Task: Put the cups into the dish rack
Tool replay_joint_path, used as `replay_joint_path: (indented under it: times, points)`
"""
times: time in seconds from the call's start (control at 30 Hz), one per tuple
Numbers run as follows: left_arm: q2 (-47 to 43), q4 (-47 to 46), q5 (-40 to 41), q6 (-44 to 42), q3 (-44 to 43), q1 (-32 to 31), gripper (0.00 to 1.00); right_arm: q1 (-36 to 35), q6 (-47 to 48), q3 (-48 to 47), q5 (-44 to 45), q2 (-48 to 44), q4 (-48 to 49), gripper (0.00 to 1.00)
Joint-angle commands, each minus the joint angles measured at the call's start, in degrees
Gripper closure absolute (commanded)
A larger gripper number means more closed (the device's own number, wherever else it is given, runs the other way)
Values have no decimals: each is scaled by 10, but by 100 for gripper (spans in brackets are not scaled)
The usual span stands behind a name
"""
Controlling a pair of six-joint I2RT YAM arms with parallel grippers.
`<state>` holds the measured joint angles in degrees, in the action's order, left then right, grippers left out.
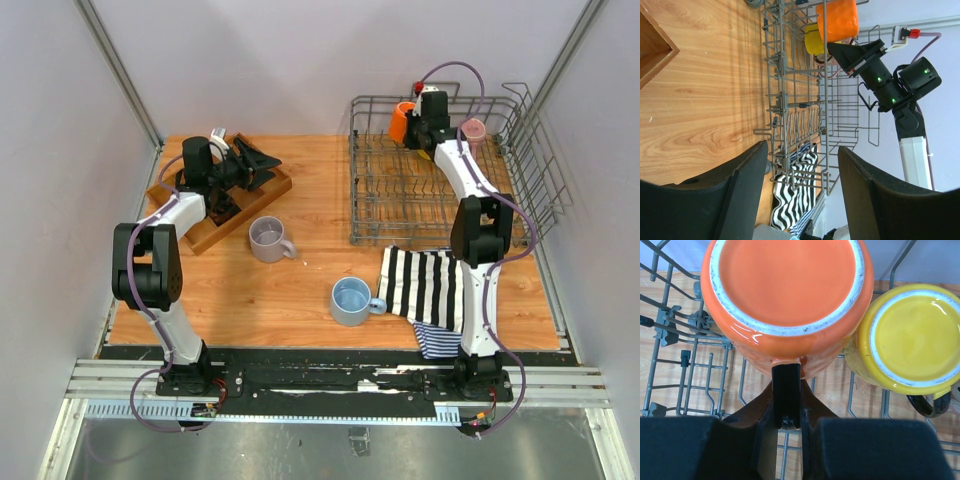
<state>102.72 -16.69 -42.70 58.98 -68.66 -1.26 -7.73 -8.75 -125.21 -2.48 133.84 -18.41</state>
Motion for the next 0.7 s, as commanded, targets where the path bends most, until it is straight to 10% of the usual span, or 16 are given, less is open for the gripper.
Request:
replay_joint_path:
  times: [0.0, 0.67]
  points:
    - [11, -21, -5, 1, -10, 4, 38, 6, -1, -7, -9, 5, 33, 99]
    - [13, -23, -5, 1, -10, 4, 38, 13, 8, 51, -16, 11, 42, 99]
